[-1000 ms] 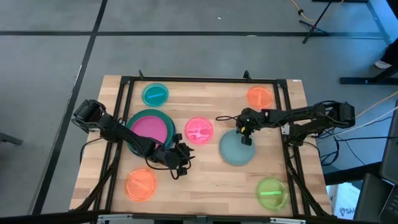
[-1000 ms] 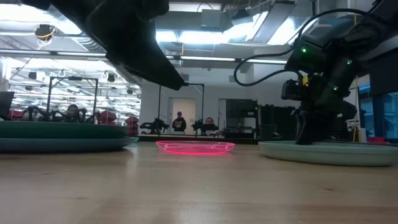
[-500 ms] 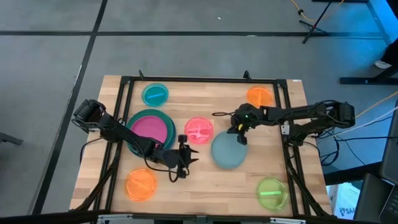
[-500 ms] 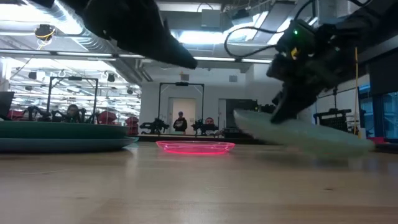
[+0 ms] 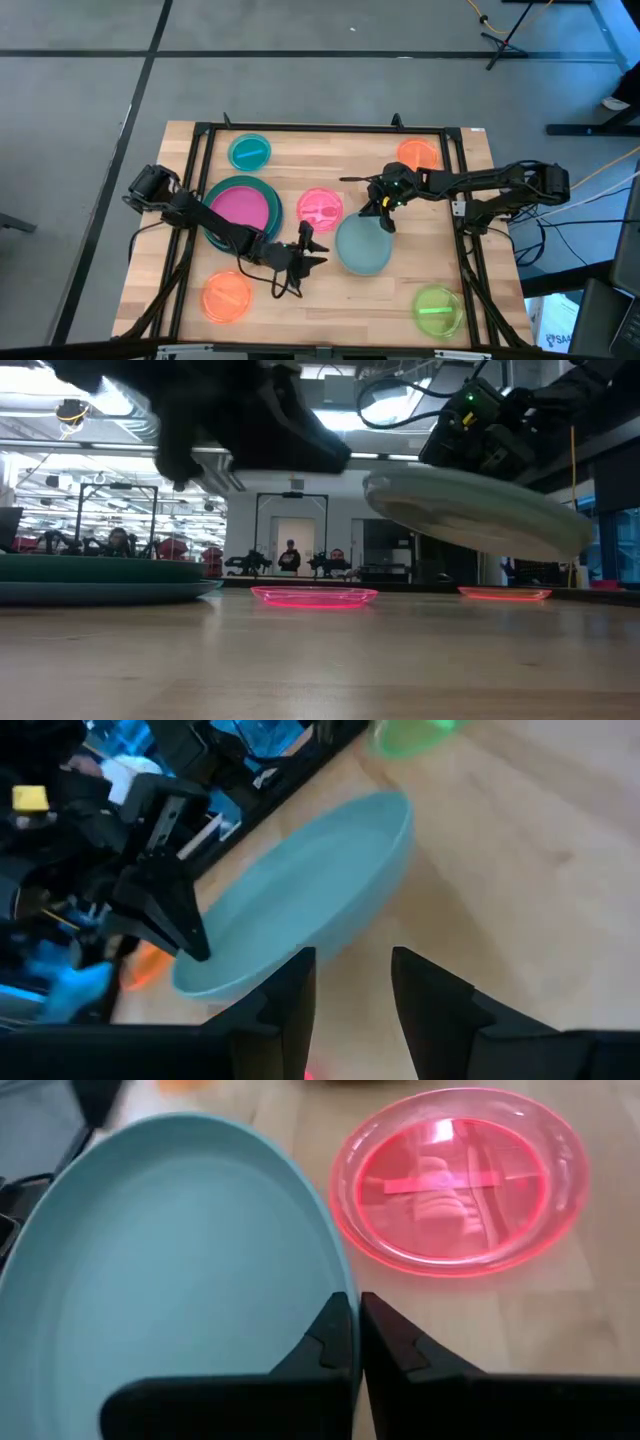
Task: Stack plastic plates
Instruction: Stack light blue plate on top of the dark pink plate
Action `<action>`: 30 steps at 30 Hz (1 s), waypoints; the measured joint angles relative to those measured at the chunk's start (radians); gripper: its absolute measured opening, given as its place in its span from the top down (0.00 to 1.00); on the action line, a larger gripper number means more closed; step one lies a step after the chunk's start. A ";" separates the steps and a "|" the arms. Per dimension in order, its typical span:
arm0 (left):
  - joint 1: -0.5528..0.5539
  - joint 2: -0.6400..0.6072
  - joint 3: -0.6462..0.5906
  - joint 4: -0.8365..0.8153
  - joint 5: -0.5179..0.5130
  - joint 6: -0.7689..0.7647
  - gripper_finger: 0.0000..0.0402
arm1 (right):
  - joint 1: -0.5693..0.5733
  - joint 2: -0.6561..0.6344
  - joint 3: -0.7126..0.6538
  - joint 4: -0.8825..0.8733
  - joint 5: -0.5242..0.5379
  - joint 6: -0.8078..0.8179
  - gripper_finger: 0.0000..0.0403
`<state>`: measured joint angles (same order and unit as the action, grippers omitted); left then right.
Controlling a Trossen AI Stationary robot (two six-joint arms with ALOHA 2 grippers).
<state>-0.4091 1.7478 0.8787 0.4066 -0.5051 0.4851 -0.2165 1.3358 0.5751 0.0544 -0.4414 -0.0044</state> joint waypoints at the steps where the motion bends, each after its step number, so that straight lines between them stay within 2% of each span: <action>1: 0.006 0.018 0.000 0.024 -0.001 0.035 0.69 | 0.000 0.006 0.000 0.008 -0.007 0.000 1.00; 6: 0.032 0.050 -0.001 0.098 0.010 0.140 0.66 | 0.000 0.040 0.001 0.025 -0.036 0.003 1.00; 18: 0.070 0.049 -0.001 0.111 0.054 0.224 0.52 | 0.000 0.090 0.001 0.135 -0.102 0.026 1.00; 25: 0.093 0.049 -0.001 0.120 0.134 0.261 0.52 | 0.000 0.090 0.000 0.195 -0.103 0.053 1.00; 30: 0.093 0.049 -0.001 0.120 0.164 0.280 0.60 | 0.000 0.090 0.000 0.196 -0.103 0.055 1.00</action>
<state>-0.3161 1.7969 0.8780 0.5266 -0.3416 0.7654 -0.2165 1.4258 0.5751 0.2504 -0.5449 0.0502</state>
